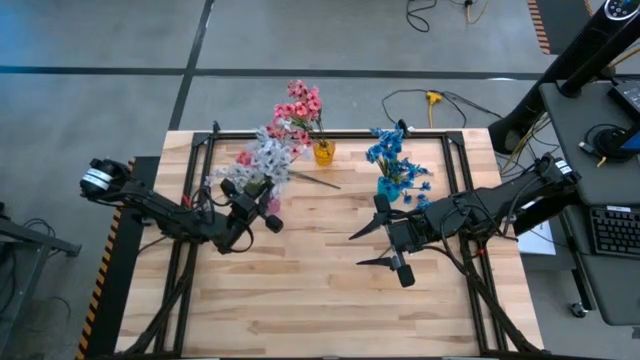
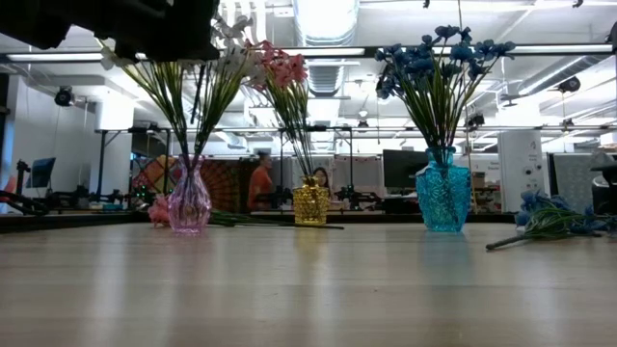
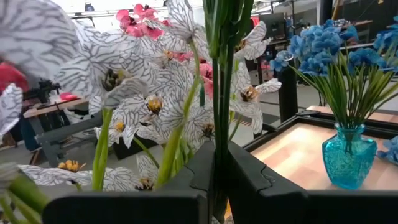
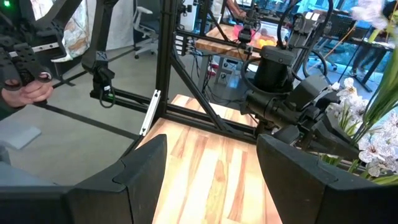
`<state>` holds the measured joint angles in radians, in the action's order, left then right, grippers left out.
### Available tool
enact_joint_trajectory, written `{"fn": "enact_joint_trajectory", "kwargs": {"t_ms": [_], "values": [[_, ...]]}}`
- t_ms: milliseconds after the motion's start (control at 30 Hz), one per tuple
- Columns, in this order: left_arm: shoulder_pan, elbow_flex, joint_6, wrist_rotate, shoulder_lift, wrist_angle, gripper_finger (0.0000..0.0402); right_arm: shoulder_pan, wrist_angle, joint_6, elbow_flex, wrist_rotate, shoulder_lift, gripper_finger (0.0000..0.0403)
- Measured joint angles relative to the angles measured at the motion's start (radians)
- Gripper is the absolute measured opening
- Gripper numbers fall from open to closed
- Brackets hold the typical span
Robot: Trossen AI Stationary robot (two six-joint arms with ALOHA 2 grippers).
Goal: Sort flowers into vase by color
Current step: Put the white flowers into the purple vase
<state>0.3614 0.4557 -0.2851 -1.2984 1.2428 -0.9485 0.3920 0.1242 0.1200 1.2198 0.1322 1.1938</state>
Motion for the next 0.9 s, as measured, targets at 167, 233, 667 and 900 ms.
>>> {"fn": "enact_joint_trajectory", "kwargs": {"t_ms": [167,233,667,900], "values": [[-0.007,0.000,0.007,0.000,0.013,0.000,0.0011,0.000,0.000,0.000,0.000,0.000,0.000,0.0242],[-0.010,0.000,0.011,0.000,0.017,0.000,0.0011,0.000,0.000,0.000,0.000,0.000,0.000,0.0242],[-0.015,0.000,0.025,-0.001,0.028,0.000,0.0011,0.000,0.000,-0.001,-0.001,0.000,0.000,0.0242],[-0.015,0.000,0.005,0.000,0.028,0.021,0.0011,0.000,0.000,-0.005,-0.001,0.000,0.000,0.0242]]}}
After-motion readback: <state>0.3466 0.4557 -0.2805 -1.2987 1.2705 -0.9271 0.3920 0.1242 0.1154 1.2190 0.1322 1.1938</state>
